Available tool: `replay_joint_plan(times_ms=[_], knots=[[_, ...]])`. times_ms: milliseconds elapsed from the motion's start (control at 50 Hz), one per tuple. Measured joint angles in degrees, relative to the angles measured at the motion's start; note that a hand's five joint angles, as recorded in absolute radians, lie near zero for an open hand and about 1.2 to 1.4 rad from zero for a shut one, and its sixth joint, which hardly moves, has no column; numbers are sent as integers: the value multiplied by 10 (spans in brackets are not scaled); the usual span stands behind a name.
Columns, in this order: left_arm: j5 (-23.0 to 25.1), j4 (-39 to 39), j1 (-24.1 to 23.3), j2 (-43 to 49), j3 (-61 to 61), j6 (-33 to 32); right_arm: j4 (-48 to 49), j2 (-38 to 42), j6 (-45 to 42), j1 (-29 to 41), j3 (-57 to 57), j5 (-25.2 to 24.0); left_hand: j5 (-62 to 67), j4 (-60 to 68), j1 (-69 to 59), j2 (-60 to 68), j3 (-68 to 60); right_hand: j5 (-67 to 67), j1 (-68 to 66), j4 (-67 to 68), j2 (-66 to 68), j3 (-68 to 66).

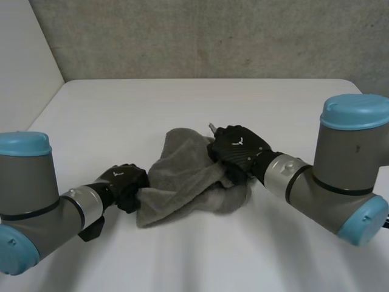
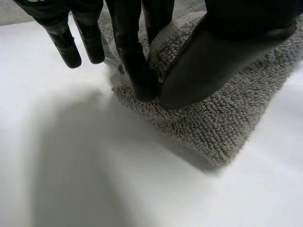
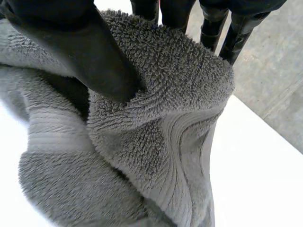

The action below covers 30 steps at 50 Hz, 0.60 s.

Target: Fold the towel.

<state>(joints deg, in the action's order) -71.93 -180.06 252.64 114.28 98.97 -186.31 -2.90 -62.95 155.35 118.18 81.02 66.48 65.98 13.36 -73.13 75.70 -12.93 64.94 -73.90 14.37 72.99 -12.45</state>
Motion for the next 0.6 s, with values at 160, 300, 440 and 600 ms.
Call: replay_joint_plan(times_ms=[160,300,440,600], knots=[[-1,0,0,-11,-5,4,-34,-17,-3,-23,12,-9,0,0,0,0,0,0,0,0,0,0],[0,-20,-7,-9,-7,6,-33,-12,-4,-31,20,-15,-41,0,20,-42,0,0,0,0,0,0],[1,-26,-12,-1,-5,5,-21,-1,-3,-31,30,-17,-239,0,213,-239,0,0,0,0,0,0],[1,-26,-11,1,-6,5,-10,2,-2,-30,38,-17,-292,0,261,-279,0,0,0,0,0,0]])
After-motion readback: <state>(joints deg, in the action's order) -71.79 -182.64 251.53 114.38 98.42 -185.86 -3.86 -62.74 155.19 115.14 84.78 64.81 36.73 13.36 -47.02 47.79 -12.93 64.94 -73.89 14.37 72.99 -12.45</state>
